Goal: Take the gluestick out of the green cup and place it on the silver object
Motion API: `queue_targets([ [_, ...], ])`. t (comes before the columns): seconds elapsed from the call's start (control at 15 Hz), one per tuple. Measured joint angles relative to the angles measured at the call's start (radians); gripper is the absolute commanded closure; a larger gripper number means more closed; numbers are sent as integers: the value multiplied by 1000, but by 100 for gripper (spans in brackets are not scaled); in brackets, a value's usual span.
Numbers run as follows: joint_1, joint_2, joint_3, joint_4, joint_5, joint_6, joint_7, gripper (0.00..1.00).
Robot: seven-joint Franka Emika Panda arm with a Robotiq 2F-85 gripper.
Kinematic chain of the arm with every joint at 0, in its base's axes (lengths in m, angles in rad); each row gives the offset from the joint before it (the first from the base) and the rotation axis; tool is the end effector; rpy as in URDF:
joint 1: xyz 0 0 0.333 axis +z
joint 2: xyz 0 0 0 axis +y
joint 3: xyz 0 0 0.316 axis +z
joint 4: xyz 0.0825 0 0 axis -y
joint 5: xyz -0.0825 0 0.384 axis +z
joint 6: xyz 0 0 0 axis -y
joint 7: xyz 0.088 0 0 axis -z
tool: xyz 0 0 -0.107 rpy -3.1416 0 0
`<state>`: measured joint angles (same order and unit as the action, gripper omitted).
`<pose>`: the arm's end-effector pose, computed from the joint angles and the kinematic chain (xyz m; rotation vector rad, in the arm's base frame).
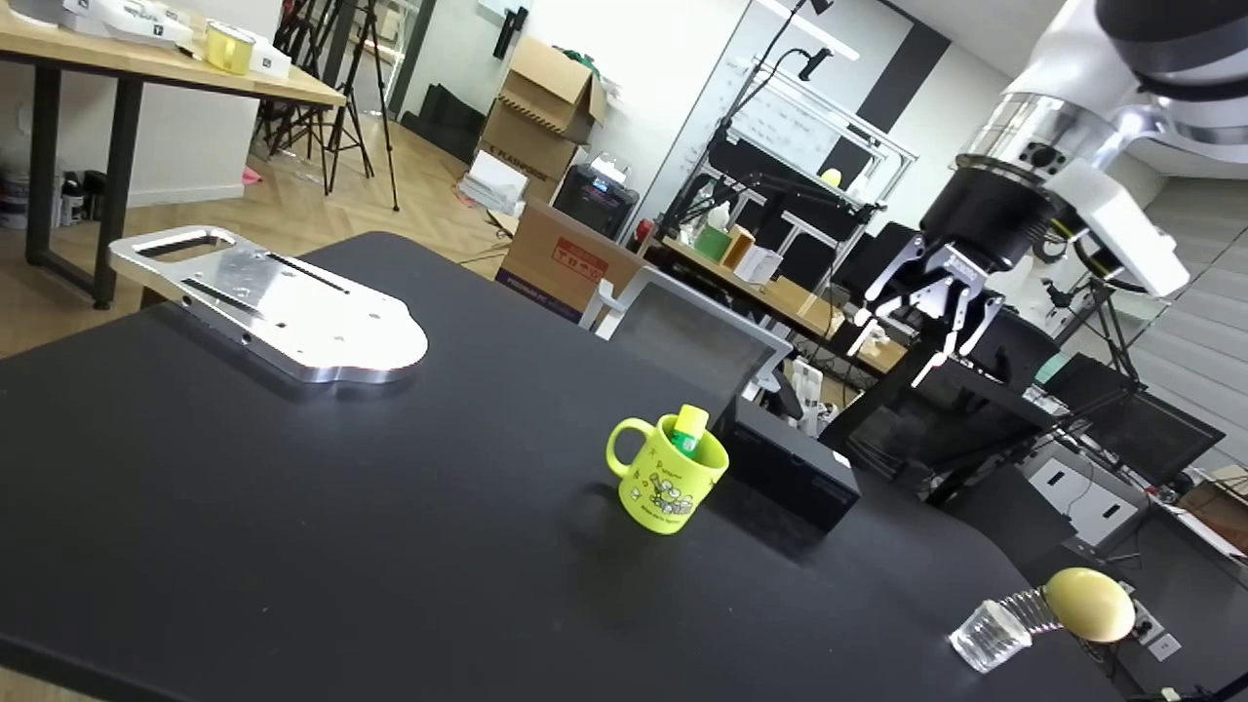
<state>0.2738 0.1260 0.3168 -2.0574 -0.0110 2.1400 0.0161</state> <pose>0.4722 0.3124 0.3756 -2.9933 -0.8916 0.0692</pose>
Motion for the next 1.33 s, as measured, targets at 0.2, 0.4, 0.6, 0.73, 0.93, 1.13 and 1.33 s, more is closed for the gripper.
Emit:
queue_targets([
  [0.2, 19, 85, -1, 103, -43, -77, 10, 0],
  [0.4, 20, 101, -3, 124, -49, -90, 11, 0],
  [0.6, 20, 101, -3, 127, -49, -93, 11, 0],
  [0.73, 20, 111, -3, 131, -46, -97, -33, 0],
  [0.93, 21, 182, -12, 192, -57, -136, -81, 0],
  [1.13, 33, 302, -30, 318, -71, -215, -81, 0],
  [1.33, 65, 432, -47, 471, -69, -303, -68, 0],
])
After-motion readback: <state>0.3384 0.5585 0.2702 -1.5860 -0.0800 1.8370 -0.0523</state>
